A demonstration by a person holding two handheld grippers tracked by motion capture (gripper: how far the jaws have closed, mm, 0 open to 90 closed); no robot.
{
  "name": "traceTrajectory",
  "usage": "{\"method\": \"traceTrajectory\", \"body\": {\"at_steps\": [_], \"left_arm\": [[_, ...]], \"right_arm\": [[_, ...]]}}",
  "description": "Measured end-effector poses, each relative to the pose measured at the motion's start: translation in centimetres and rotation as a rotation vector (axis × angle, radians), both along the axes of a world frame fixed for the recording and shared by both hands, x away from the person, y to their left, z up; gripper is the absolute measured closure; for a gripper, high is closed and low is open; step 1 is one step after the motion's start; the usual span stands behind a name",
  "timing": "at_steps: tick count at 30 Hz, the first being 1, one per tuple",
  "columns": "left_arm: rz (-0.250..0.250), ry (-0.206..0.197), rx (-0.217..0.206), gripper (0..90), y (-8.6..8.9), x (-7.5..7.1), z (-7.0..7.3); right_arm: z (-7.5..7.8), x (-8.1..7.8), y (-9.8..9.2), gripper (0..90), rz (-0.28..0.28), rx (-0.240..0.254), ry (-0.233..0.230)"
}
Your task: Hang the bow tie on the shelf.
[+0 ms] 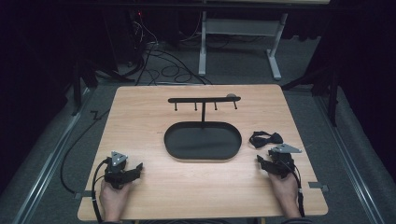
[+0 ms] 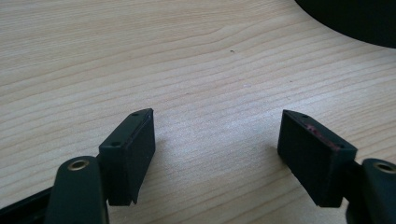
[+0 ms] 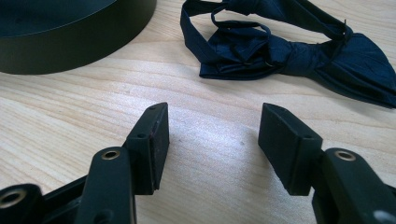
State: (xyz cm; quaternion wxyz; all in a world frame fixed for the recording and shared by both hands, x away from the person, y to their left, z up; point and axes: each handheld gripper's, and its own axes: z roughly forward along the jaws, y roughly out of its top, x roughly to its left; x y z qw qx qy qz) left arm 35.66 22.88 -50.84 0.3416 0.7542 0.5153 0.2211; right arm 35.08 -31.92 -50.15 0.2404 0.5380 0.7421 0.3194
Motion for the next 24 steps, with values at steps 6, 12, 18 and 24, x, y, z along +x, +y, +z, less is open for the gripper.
{"method": "traceTrajectory", "body": {"at_steps": [6,12,18,24], "left_arm": [[0.000,0.001,0.001,28.0,0.00,0.00,0.01],[0.000,0.000,0.001,28.0,-0.01,0.00,0.00],[0.000,0.000,0.000,27.9,-0.01,0.00,0.00],[0.000,0.001,0.001,27.9,-0.01,0.00,0.01]], "right_arm": [[0.01,0.00,-0.01,44.7,0.001,-0.001,0.001],[0.00,0.00,0.00,44.6,0.001,0.000,0.001],[0.00,-0.02,0.03,44.8,0.000,0.000,0.000],[0.02,-0.06,0.00,47.3,0.004,0.003,0.000]]}}
